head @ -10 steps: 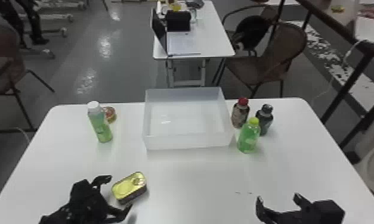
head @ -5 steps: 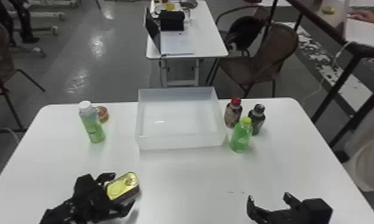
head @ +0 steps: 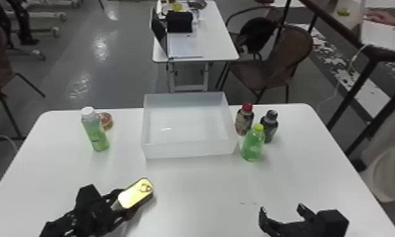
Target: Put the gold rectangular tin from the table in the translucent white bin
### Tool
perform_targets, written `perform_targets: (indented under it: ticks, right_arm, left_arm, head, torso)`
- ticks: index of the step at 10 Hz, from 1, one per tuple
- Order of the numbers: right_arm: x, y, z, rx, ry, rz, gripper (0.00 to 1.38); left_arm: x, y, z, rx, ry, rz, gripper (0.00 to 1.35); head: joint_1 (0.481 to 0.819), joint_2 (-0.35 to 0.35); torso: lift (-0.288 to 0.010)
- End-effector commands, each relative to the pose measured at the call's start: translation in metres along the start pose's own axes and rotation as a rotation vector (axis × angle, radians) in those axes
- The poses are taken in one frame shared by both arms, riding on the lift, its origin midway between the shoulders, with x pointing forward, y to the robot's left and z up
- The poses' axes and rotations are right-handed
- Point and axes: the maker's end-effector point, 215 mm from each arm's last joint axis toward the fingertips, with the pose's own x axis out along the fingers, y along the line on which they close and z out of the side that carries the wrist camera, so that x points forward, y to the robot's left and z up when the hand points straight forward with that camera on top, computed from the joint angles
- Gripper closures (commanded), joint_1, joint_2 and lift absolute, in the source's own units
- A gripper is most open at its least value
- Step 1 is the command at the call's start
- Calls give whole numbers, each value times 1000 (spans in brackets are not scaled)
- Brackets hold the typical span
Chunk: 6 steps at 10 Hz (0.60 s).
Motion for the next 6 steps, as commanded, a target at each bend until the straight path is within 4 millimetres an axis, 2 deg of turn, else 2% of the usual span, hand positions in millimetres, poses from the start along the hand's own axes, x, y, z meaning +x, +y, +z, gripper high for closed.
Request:
perform_targets:
  ticks: [1,2,3,6]
  right_arm:
    - [0,0,0,3,0,2,102]
    - [0,1,-1,6,1,5,104]
    - [0,0,-1,6,1,5,104]
    - [0,0,-2,9,2,5,104]
  left_arm:
    - [0,2,3,-5,-10,7,825]
    - [0,7,13,-14,-38,21,825]
    - [-1,15,32,-4,-68,45,825]
    - [0,47,102,15,-171,102,825]
  head:
    - [695,-26]
    - [695,-26]
    - [695,-25]
    - [695,-24]
  torso:
    - [-27]
    - [-27]
    - [-27]
    - [-27]
